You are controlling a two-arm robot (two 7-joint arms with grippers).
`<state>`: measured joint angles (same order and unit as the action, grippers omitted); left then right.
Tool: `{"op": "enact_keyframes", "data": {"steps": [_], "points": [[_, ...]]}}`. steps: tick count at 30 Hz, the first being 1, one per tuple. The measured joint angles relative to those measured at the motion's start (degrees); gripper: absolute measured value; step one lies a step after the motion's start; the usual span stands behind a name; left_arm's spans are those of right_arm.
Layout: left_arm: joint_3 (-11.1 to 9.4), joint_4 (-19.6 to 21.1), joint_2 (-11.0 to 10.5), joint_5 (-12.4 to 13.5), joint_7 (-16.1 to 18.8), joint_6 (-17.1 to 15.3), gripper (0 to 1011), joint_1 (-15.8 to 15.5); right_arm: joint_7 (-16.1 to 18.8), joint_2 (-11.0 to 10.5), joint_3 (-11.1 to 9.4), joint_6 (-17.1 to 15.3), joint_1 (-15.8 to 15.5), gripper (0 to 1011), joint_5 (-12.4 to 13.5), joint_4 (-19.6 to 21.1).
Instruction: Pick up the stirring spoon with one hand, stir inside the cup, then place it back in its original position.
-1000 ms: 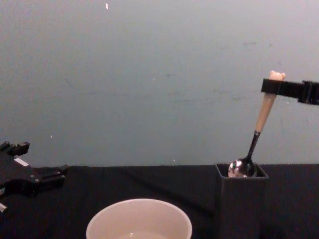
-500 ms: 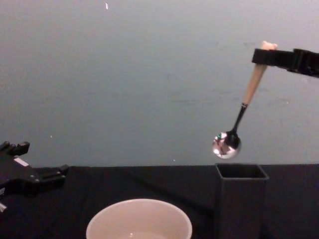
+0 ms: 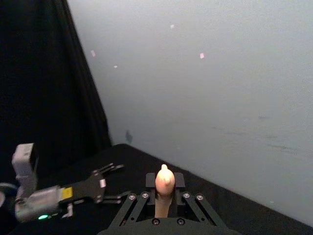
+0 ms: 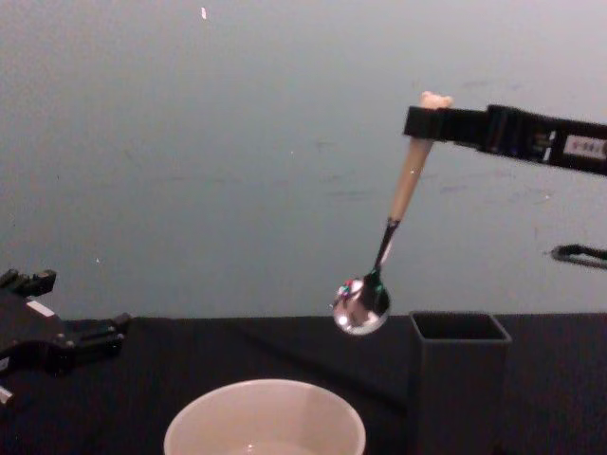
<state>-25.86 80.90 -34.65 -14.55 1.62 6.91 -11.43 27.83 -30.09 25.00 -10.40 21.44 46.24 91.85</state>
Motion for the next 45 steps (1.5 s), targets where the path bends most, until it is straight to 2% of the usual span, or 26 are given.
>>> {"op": "enact_keyframes", "data": {"steps": [8, 9, 14, 16, 22, 29, 45], "points": [[0.0, 0.0, 0.0, 0.0, 0.0, 0.0, 1001, 0.0, 2.0, -0.4, 3.8, 0.7, 0.4, 212, -0.5, 0.0], [0.0, 0.0, 0.0, 0.0, 0.0, 0.0, 1001, 0.0, 2.0, -0.4, 3.8, 0.7, 0.4, 212, -0.5, 0.0], [0.0, 0.0, 0.0, 0.0, 0.0, 0.0, 1001, 0.0, 3.1, -0.8, 6.5, 2.6, -0.1, 212, -3.5, -0.4], [0.0, 0.0, 0.0, 0.0, 0.0, 0.0, 1001, 0.0, 3.3, -0.8, 6.8, 2.7, -0.1, 212, -3.8, -0.4], [0.0, 0.0, 0.0, 0.0, 0.0, 0.0, 1001, 0.0, 4.1, -0.7, 8.8, 4.9, -0.9, 212, -7.3, -0.7], [0.0, 0.0, 0.0, 0.0, 0.0, 0.0, 1001, 0.0, 4.7, 0.4, 9.6, 6.7, -1.7, 212, -9.6, -1.2], [0.0, 0.0, 0.0, 0.0, 0.0, 0.0, 1001, 0.0, 5.6, 3.7, 11.4, 8.4, -1.6, 212, -14.6, -3.2]]}}
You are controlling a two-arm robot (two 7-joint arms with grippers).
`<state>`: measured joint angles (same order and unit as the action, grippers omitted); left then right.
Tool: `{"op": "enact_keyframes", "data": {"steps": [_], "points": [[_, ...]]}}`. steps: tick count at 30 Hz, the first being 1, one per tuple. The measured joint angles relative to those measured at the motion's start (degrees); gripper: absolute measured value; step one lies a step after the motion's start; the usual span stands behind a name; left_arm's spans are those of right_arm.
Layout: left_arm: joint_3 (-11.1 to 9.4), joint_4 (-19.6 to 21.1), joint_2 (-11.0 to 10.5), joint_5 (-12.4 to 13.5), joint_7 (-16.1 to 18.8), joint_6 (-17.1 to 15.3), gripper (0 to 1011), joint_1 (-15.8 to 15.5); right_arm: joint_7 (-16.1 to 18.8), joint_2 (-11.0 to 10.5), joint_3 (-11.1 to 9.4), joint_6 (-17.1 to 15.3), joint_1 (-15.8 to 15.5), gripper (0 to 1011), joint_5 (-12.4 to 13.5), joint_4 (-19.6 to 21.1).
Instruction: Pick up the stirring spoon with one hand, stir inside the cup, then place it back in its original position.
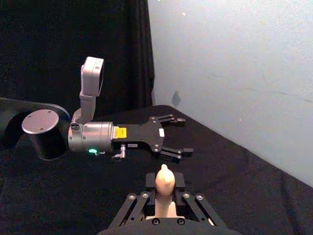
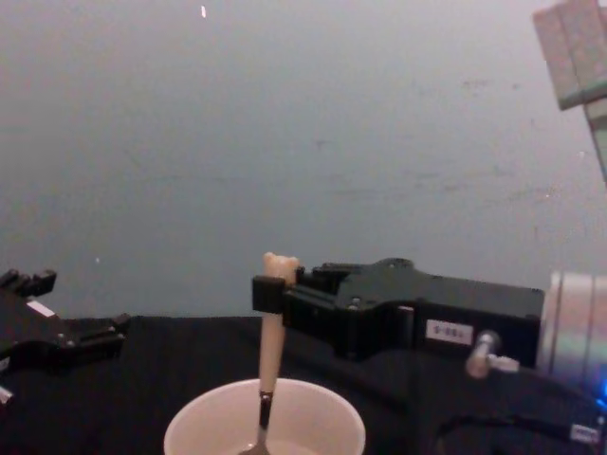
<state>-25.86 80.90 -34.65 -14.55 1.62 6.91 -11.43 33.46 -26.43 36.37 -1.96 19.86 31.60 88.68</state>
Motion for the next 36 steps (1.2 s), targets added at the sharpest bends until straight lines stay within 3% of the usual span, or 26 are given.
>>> {"op": "enact_keyframes", "data": {"steps": [13, 23, 31, 36], "points": [[0.0, 0.0, 0.0, 0.0, 0.0, 0.0, 1001, 0.0, -1.1, 4.5, 0.9, 0.8, 1.6, 212, -4.0, -4.9], [0.0, 0.0, 0.0, 0.0, 0.0, 0.0, 1001, 0.0, -3.2, 8.7, -0.5, 1.9, 4.3, 212, -6.8, -11.0], [0.0, 0.0, 0.0, 0.0, 0.0, 0.0, 1001, 0.0, -3.9, 9.3, -2.5, 1.7, 4.9, 212, -7.4, -12.5], [0.0, 0.0, 0.0, 0.0, 0.0, 0.0, 1002, 0.0, -3.6, 8.1, -3.8, 1.1, 3.9, 212, -7.3, -11.3]]}}
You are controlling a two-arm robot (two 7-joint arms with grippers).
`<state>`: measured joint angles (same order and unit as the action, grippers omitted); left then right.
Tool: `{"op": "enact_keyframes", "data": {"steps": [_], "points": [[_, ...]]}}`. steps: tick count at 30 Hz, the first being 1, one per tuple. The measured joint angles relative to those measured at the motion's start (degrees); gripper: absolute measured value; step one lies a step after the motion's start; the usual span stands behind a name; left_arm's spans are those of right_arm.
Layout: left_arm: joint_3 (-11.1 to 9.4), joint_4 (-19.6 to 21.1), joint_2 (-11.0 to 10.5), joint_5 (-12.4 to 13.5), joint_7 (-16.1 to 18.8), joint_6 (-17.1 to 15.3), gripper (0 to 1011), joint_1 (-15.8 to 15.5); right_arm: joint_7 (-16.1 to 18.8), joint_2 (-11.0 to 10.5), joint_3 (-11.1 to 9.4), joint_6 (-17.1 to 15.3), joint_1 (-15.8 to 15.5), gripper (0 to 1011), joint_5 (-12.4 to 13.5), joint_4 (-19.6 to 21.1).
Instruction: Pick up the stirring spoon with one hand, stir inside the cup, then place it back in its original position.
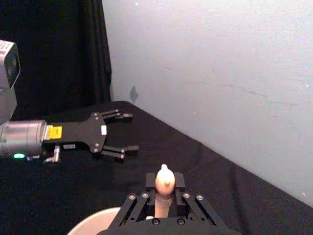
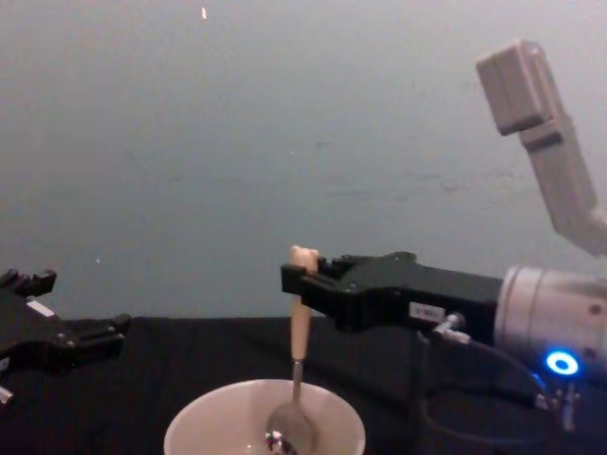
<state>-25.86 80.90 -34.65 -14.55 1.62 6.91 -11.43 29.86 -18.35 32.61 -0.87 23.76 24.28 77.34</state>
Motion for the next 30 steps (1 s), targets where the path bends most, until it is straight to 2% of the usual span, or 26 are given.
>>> {"op": "enact_keyframes", "data": {"steps": [8, 17, 24, 30], "points": [[0.0, 0.0, 0.0, 0.0, 0.0, 0.0, 1001, 0.0, 1.5, -3.4, -1.6, -1.5, -3.6, 212, 1.8, 5.1], [0.0, 0.0, 0.0, 0.0, 0.0, 0.0, 1001, 0.0, 3.5, -7.0, -1.5, -3.1, -6.7, 212, 3.9, 10.1], [0.0, 0.0, 0.0, 0.0, 0.0, 0.0, 1001, 0.0, 4.5, -7.8, 0.2, -3.3, -7.2, 212, 4.3, 11.3], [0.0, 0.0, 0.0, 0.0, 0.0, 0.0, 1002, 0.0, 4.1, -6.5, 1.6, -3.6, -6.3, 212, 4.2, 10.7]]}}
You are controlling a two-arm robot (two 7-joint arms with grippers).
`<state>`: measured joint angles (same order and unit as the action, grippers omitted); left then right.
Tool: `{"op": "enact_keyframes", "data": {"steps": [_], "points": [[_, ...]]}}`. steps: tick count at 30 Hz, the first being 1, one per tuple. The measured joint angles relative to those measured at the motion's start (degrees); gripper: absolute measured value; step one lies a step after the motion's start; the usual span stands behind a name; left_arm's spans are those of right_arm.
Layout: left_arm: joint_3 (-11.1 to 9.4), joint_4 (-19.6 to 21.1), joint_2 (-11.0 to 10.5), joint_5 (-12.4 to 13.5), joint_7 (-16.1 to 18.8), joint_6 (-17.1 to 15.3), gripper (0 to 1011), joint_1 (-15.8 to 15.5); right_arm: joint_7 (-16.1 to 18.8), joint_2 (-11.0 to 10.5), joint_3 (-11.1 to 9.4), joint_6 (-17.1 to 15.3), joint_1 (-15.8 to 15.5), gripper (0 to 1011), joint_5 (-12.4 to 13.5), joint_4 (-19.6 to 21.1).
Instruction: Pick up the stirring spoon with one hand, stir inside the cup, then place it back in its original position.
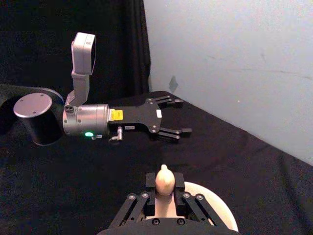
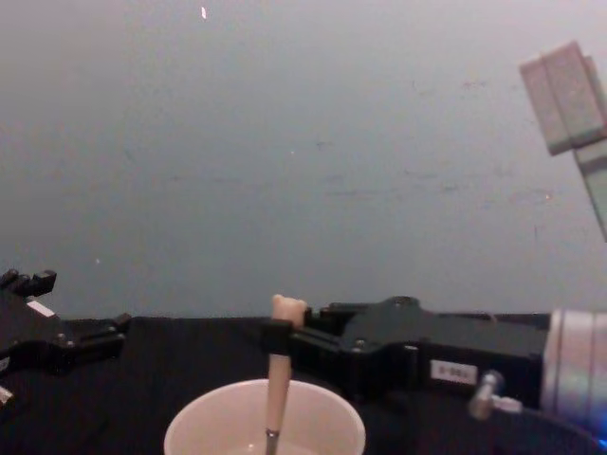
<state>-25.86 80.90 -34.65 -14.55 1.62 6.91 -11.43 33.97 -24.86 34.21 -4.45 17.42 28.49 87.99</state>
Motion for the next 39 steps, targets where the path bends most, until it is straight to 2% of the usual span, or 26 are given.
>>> {"op": "enact_keyframes", "data": {"steps": [4, 10, 17, 21, 28, 39], "points": [[0.0, 0.0, 0.0, 0.0, 0.0, 0.0, 1001, 0.0, -0.5, 1.2, 0.6, 0.1, 0.9, 212, -0.3, -1.1], [0.0, 0.0, 0.0, 0.0, 0.0, 0.0, 1001, 0.0, -2.8, 5.1, 1.6, 0.3, 3.8, 212, -2.0, -5.5], [0.0, 0.0, 0.0, 0.0, 0.0, 0.0, 1001, 0.0, -4.7, 7.9, 0.9, 0.3, 6.1, 212, -2.9, -9.3], [0.0, 0.0, 0.0, 0.0, 0.0, 0.0, 1001, 0.0, -5.4, 8.6, 0.2, 0.5, 6.9, 212, -3.3, -10.8], [0.0, 0.0, 0.0, 0.0, 0.0, 0.0, 1002, 0.0, -5.7, 8.1, -1.3, 0.7, 7.0, 212, -3.8, -11.6], [0.0, 0.0, 0.0, 0.0, 0.0, 0.0, 1001, 0.0, -3.6, 3.7, -3.2, 0.3, 4.0, 212, -3.0, -7.3]]}}
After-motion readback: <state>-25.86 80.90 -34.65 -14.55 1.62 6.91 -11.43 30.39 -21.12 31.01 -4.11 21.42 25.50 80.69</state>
